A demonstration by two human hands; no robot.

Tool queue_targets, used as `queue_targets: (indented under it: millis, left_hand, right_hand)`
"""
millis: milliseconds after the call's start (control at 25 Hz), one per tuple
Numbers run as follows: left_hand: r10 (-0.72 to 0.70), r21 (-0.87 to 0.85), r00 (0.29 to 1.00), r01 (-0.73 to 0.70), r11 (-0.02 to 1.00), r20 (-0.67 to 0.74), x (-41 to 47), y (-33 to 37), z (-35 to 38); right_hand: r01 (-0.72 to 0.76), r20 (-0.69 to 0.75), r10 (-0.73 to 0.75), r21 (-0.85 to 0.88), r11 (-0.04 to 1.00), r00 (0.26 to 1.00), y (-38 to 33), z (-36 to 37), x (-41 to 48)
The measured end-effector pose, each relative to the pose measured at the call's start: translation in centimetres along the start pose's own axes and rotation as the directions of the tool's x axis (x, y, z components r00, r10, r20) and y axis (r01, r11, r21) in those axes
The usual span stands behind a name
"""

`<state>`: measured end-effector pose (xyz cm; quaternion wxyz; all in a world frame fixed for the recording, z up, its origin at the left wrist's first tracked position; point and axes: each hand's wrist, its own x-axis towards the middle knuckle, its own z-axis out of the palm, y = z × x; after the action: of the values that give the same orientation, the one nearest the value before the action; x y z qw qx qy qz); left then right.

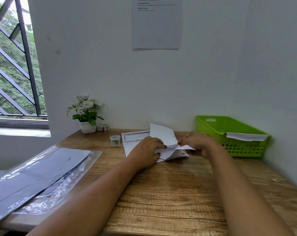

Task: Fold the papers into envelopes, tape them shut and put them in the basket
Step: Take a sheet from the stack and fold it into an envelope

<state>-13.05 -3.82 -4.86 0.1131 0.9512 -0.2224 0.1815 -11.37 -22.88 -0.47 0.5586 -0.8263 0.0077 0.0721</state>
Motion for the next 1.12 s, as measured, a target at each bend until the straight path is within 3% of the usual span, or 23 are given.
queue_targets:
  millis: [240, 440, 520, 560, 680, 760, 920, 1040, 1120]
  left_hand:
    - [-0.034, -0.015, 0.999, 0.033, 0.999, -0.033, 0.1, 0.0, 0.3]
    - [0.050, -0.005, 0.996, -0.050, 0.999, -0.080, -0.1, 1.0, 0.1]
    - [0.046, 0.007, 0.994, -0.046, 0.999, -0.095, -0.1, 1.2, 0.1]
    - [0.035, 0.005, 0.995, -0.034, 0.999, -0.098, -0.1, 1.1, 0.1]
    - [-0.005, -0.023, 0.997, 0.003, 1.000, -0.081, -0.1, 0.6, -0.1]
    - [-0.025, -0.056, 0.997, 0.021, 0.998, -0.073, -0.1, 0.2, -0.1]
    - [-0.059, -0.113, 0.995, 0.050, 0.992, -0.076, 0.1, -0.2, 0.0]
    - [-0.057, -0.164, 0.991, 0.036, 0.986, -0.124, 0.2, -0.5, 0.1]
    - [-0.075, -0.204, 0.985, 0.042, 0.978, -0.156, 0.1, -0.6, 0.2]
  right_hand:
    - [-0.010, -0.151, 0.023, 0.085, 0.996, 0.988, -0.2, -0.5, 0.7]
    - [0.128, -0.314, -0.226, -0.305, 0.944, 0.922, 0.0, 3.3, 1.0]
    - [0.167, -0.286, -0.263, -0.318, 0.933, 0.921, -0.1, 4.0, 0.2]
    - [0.181, -0.231, -0.233, -0.226, 0.957, 0.945, -0.2, 3.7, 0.0]
    - [0.144, 0.120, -0.151, 0.066, 0.987, 0.981, -0.6, 2.0, -0.8]
    - [0.197, 0.200, -0.196, 0.015, 0.980, 0.960, -0.4, 1.1, -0.8]
    - [0.400, 0.200, -0.358, -0.247, 0.882, 0.912, -0.2, 0.8, -0.8]
    - [0.484, 0.231, -0.441, -0.182, 0.856, 0.867, -0.5, 0.8, -1.3]
    - [0.510, 0.163, -0.483, -0.258, 0.821, 0.860, -0.7, 1.3, -1.2]
